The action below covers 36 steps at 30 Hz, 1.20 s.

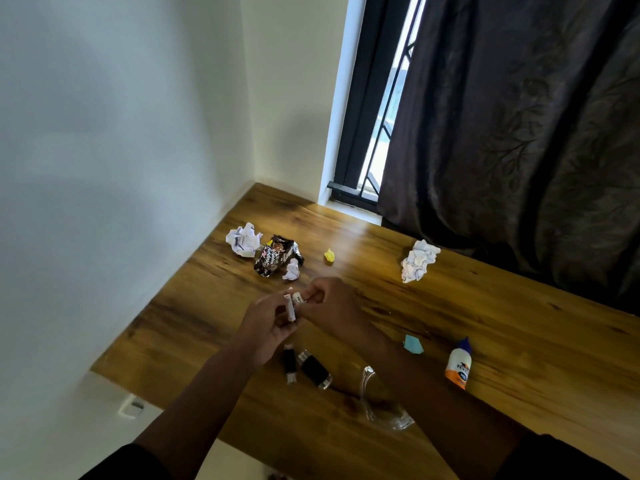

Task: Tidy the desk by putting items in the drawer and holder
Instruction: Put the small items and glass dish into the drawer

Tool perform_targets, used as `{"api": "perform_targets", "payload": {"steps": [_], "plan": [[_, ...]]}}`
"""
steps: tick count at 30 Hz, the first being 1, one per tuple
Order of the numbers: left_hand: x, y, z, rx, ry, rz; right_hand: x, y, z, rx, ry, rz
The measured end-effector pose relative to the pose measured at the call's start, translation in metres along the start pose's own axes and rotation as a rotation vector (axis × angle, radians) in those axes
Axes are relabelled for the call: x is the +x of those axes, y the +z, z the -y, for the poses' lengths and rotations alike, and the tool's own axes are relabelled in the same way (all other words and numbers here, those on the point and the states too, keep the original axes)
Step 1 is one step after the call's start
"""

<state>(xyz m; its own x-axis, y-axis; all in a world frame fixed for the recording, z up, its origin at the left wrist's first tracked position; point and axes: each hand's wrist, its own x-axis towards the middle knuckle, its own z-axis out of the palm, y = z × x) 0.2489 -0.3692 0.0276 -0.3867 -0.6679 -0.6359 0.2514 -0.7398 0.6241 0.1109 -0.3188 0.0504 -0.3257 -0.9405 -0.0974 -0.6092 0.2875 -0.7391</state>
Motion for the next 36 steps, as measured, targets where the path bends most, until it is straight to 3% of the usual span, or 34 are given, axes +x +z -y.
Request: {"api": "perform_targets", "payload": {"steps": [2, 6, 11, 15, 17, 22, 24, 36], "plan": [[-0.002, 0.003, -0.002, -0.162, -0.087, 0.005, -0.001, 0.012, 0.009, 0.014, -0.033, 0.008], [-0.001, 0.002, -0.005, -0.242, -0.233, 0.126, -0.006, 0.027, 0.024, -0.051, -0.144, 0.000], [0.006, -0.010, -0.011, -0.332, -0.225, 0.086, 0.004, 0.032, 0.023, -0.037, -0.172, -0.034], [0.014, -0.021, -0.015, -0.412, -0.160, -0.053, 0.025, 0.023, 0.007, -0.162, -0.131, -0.149], [0.015, -0.027, -0.018, -0.422, -0.136, -0.077, 0.034, 0.017, 0.001, -0.288, -0.095, -0.102], [0.016, -0.036, -0.020, -0.424, -0.111, -0.090, 0.045, 0.013, -0.010, -0.551, -0.079, 0.277], [0.018, -0.038, -0.020, -0.424, -0.107, -0.100, 0.048, 0.014, -0.011, -0.635, -0.115, 0.336], [0.023, -0.037, -0.018, -0.371, -0.124, -0.071, 0.051, 0.012, -0.016, -0.669, -0.160, 0.259]]}}
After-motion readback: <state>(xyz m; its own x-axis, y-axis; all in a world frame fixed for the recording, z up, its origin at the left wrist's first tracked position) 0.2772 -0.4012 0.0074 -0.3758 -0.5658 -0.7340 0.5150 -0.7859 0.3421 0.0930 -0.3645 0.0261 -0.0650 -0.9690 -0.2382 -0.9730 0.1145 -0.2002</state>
